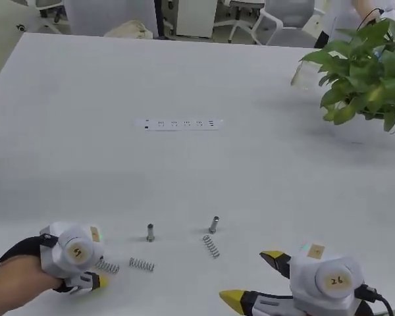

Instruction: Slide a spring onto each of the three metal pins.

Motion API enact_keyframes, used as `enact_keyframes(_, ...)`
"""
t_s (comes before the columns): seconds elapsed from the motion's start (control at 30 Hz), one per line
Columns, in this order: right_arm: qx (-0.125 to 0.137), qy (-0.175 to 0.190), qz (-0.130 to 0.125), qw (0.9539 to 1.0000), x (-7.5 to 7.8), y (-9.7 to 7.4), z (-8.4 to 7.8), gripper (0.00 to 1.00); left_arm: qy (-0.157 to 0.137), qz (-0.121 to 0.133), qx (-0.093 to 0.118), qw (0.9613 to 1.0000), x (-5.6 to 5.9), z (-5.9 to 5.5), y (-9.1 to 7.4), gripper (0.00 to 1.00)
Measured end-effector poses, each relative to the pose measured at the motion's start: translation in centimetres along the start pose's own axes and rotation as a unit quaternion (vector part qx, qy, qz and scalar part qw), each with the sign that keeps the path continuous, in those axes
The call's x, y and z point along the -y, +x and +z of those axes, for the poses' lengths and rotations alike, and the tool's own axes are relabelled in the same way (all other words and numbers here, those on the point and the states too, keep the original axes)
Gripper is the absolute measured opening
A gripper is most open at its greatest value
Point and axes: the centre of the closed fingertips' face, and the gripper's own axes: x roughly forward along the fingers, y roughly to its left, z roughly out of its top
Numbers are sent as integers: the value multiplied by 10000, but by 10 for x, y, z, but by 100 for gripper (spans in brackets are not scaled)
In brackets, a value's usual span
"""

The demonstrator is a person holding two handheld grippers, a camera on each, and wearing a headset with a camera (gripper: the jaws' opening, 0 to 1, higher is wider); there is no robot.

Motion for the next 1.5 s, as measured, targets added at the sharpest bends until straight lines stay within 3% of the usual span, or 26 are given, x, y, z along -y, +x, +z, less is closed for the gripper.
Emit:
enact_keyframes(0.27, -15, -17, 19, 10000, 0, 1, -2, 67, -97, -1, -29, 9999, 4, -9, -5, 22)
enact_keyframes(0.6, -10, -44, 39, 10000, -2, 2, -2, 67, -233, 46, -49, 9997, 4, -13, -3, 17)
enact_keyframes(0.7, -7, -39, 42, 10000, -2, 1, -3, 67, -361, 6, -12, 9993, 7, -14, 2, 17)
enact_keyframes(0.73, -12, -35, 40, 10000, -3, 1, -3, 67, -562, 39, 211, 9982, 5, -8, 2, 16)
enact_keyframes(0.87, 10, -28, 33, 10000, -3, 0, -3, 67, -864, 215, 218, 9958, -2, -12, 0, 8)
enact_keyframes(0.97, 5, -41, 35, 10000, -3, 0, -3, 67, -942, 262, 228, 9949, -2, -12, 0, 3)
enact_keyframes(1.17, 9, -64, 52, 10000, -4, 0, -3, 67, -981, 332, 223, 9944, -2, -13, -1, 3)
enact_keyframes(1.5, 28, -72, 96, 9999, -4, 1, -2, 67, -1066, 321, 242, 9935, 13, -16, -7, 2)
